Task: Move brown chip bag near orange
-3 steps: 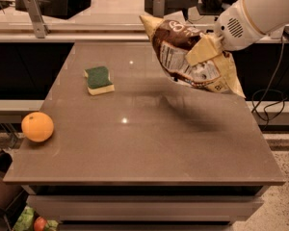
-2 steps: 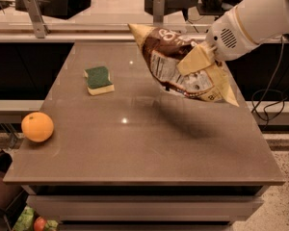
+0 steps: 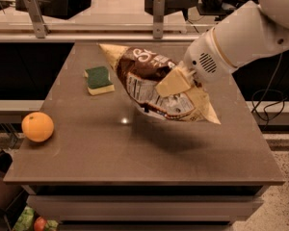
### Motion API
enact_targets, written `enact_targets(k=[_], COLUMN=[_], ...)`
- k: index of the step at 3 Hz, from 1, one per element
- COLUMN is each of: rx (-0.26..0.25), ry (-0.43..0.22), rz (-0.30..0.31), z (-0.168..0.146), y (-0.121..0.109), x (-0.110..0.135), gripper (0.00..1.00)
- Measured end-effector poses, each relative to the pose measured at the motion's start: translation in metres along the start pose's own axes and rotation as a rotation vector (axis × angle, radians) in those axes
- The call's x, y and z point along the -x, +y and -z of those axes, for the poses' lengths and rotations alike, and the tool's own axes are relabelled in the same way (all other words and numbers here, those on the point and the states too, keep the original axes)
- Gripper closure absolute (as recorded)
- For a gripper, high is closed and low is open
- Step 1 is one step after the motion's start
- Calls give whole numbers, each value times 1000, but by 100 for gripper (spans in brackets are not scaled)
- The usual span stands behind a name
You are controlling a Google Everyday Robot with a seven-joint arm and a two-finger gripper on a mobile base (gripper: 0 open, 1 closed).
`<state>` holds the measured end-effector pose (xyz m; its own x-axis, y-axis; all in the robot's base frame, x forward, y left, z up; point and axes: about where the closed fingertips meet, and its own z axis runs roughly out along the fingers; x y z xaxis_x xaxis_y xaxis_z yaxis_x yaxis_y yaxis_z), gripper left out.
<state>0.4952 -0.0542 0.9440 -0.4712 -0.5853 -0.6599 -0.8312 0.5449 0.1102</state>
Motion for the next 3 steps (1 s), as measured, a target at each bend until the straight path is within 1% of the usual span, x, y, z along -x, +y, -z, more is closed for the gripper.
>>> enact_targets(k=[1,2,3], rx=[13,17,13], ry=[-2,5,4], rz=[60,62,67], z=[-14,-18,-16], y=[38,41,44], x=[-4,-7,-5], gripper=[100,100,82])
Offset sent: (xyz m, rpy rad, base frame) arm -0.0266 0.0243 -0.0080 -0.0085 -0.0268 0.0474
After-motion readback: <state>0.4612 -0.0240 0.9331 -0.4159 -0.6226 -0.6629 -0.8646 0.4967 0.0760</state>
